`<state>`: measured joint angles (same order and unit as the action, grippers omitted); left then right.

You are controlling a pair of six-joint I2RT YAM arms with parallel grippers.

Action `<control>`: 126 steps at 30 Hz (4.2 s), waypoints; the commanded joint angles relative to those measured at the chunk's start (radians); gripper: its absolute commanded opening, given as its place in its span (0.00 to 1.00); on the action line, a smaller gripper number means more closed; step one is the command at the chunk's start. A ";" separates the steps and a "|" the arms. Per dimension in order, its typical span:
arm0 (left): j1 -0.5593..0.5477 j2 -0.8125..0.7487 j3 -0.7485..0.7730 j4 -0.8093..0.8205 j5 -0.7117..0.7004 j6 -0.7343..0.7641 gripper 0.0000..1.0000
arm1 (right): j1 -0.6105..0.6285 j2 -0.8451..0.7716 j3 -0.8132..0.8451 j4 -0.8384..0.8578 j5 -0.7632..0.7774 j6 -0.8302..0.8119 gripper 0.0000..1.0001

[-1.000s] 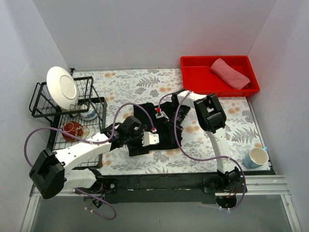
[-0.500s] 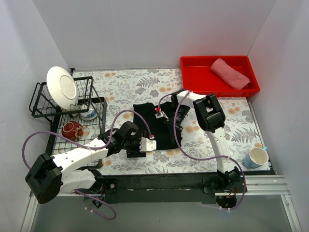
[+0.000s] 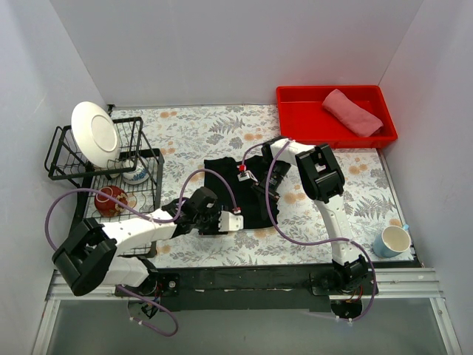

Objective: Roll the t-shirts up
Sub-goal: Roll the T-shirt to the center of the board.

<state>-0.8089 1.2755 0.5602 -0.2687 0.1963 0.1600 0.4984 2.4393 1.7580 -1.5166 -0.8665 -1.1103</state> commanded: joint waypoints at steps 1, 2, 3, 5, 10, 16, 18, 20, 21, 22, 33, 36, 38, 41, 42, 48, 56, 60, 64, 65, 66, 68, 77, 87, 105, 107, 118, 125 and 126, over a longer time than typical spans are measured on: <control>-0.004 0.067 -0.036 0.031 -0.008 0.007 0.34 | -0.006 0.052 0.015 0.213 0.150 -0.054 0.02; -0.004 0.071 -0.040 0.039 -0.008 0.007 0.31 | -0.006 0.052 0.015 0.213 0.149 -0.056 0.02; -0.004 0.090 -0.040 0.034 -0.003 0.007 0.28 | -0.006 0.052 0.015 0.211 0.149 -0.056 0.02; -0.003 0.100 -0.036 0.017 0.008 0.009 0.19 | -0.008 0.049 0.017 0.213 0.147 -0.056 0.02; 0.046 0.108 0.013 -0.055 0.139 -0.014 0.10 | -0.041 -0.093 0.008 0.264 0.120 -0.027 0.26; 0.233 0.202 0.188 -0.273 0.374 -0.034 0.08 | -0.100 -0.478 -0.128 0.444 0.121 0.046 0.99; 0.269 0.242 0.220 -0.313 0.428 -0.027 0.09 | -0.097 -0.625 -0.362 0.725 0.188 0.105 0.98; 0.284 0.269 0.254 -0.335 0.466 -0.014 0.09 | -0.083 -0.881 -0.577 0.982 0.240 0.173 0.99; 0.287 0.277 0.263 -0.337 0.474 -0.008 0.09 | -0.052 -0.969 -0.686 1.229 0.262 0.167 0.99; 0.293 0.288 0.276 -0.343 0.483 -0.007 0.10 | -0.026 -1.116 -0.911 1.341 0.283 0.155 0.99; 0.359 0.427 0.425 -0.483 0.629 0.018 0.13 | 0.181 -1.215 -1.184 1.547 0.379 -0.020 0.82; 0.367 0.447 0.448 -0.526 0.658 0.033 0.13 | 0.198 -1.197 -1.218 1.615 0.382 -0.052 0.82; 0.372 0.453 0.449 -0.530 0.673 0.036 0.13 | 0.206 -1.182 -1.242 1.670 0.385 -0.063 0.82; 0.378 0.467 0.457 -0.532 0.677 0.042 0.13 | 0.210 -1.142 -1.256 1.704 0.373 -0.095 0.80; 0.381 0.469 0.458 -0.532 0.678 0.041 0.13 | 0.212 -1.122 -1.264 1.710 0.370 -0.115 0.80; 0.407 0.498 0.481 -0.540 0.692 0.059 0.13 | 0.221 -1.057 -1.339 1.881 0.383 -0.203 0.76; 0.421 0.490 0.533 -0.583 0.701 0.073 0.16 | 0.233 -0.907 -1.286 1.951 0.492 -0.316 0.32; 0.421 0.435 0.575 -0.534 0.631 -0.054 0.36 | 0.233 -0.916 -1.162 1.750 0.482 -0.249 0.01; 0.413 0.224 0.508 -0.361 0.454 -0.209 0.69 | 0.233 -0.907 -0.955 1.417 0.426 -0.036 0.01; 0.407 0.191 0.486 -0.347 0.434 -0.206 0.72 | 0.233 -0.907 -0.934 1.365 0.410 0.010 0.01; 0.398 0.155 0.457 -0.336 0.414 -0.194 0.73 | 0.233 -0.902 -0.899 1.336 0.411 0.089 0.01; 0.353 0.075 0.376 -0.328 0.358 -0.165 0.73 | 0.233 -0.887 -0.862 1.278 0.390 0.145 0.01; 0.215 -0.051 0.116 -0.063 0.193 -0.117 0.73 | 0.233 -0.839 -0.821 1.187 0.411 0.227 0.01; 0.189 0.062 0.058 0.126 0.193 -0.089 0.64 | 0.233 -0.842 -0.853 1.194 0.420 0.217 0.01; 0.246 0.025 0.311 -0.587 0.540 -0.188 0.00 | 0.201 -0.991 -0.764 0.725 0.301 0.230 0.01; 0.264 0.039 0.329 -0.636 0.569 -0.169 0.00 | 0.187 -0.968 -0.718 0.638 0.273 0.204 0.01; 0.418 0.392 0.504 -0.830 0.692 -0.040 0.00 | 0.069 -0.597 -0.436 0.309 0.121 0.010 0.01; 0.462 0.519 0.572 -0.839 0.692 -0.008 0.00 | 0.028 -0.409 -0.272 0.228 0.101 -0.037 0.01; 0.464 0.548 0.583 -0.839 0.689 -0.005 0.00 | 0.023 -0.390 -0.258 0.225 0.101 -0.039 0.01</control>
<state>-0.3786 1.7779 1.0977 -1.0149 0.9329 0.1116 0.5709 1.9732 1.4277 -1.1313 -0.8223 -1.1000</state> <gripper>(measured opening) 0.159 0.065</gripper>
